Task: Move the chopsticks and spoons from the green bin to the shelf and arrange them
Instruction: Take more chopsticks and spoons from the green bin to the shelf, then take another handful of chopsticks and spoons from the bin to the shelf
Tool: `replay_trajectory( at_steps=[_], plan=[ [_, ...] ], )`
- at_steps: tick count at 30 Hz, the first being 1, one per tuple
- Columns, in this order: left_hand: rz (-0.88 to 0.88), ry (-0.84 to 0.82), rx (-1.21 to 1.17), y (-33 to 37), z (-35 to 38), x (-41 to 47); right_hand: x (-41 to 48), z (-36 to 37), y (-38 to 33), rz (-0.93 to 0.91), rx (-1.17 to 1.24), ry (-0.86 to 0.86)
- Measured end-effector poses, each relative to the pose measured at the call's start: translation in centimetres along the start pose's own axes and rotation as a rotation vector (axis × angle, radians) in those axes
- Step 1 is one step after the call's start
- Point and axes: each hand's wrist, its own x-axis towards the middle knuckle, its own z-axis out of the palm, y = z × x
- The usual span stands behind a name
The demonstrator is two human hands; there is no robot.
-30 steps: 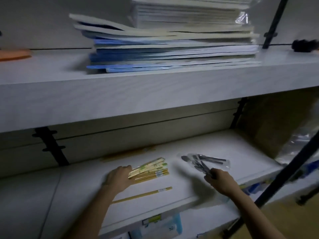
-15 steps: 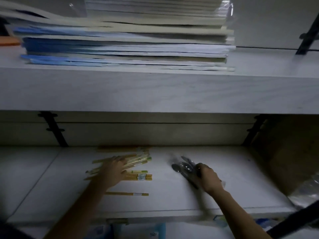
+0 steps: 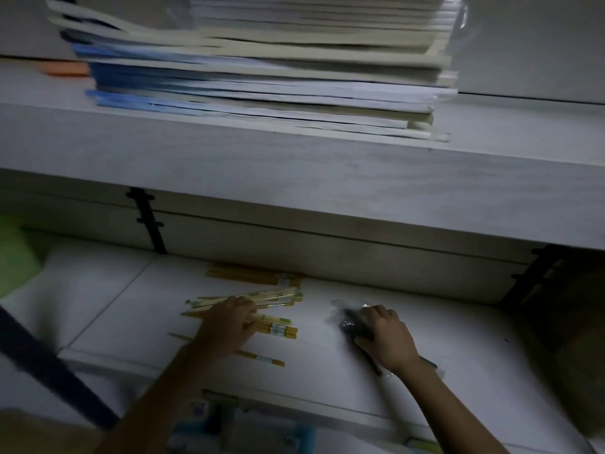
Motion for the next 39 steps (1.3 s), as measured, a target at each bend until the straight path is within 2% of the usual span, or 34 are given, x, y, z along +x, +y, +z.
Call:
replay_trajectory(
  at_steps=[3, 7, 11, 19, 28, 33, 39],
  plan=[
    [-0.08, -0.002, -0.009, -0.5, -1.6, -1.6, 0.7, -0.6, -3.6, -0.177, 0.057, -0.022],
    [-0.14, 0.117, 0.047, -2.5, -3.3, -4.7, 1.5, -0.3, -9.9, -0.403, 0.109, -0.066],
    [-0.294, 0.196, 0.04, -5.1, -6.0, -8.7, 1.8, 0.6, -17.0, -0.601, 0.142, -0.082],
    [-0.491, 0.255, 0.126, -11.2, -12.3, -18.5, 0.2, 3.8, -31.2, -0.87, 0.255, -0.19],
    [-0.644, 0.208, 0.289, -22.4, -19.8, -28.3, -2.7, 8.2, -48.9, -0.976, 0.347, -0.224],
    [-0.69, 0.177, 0.31, -27.8, -23.3, -31.2, -2.8, 9.1, -57.2, -0.92, 0.406, -0.193],
    [-0.714, 0.183, 0.312, -33.7, -26.7, -32.3, -1.0, 9.7, -64.1, -0.896, 0.412, -0.184]
  ],
)
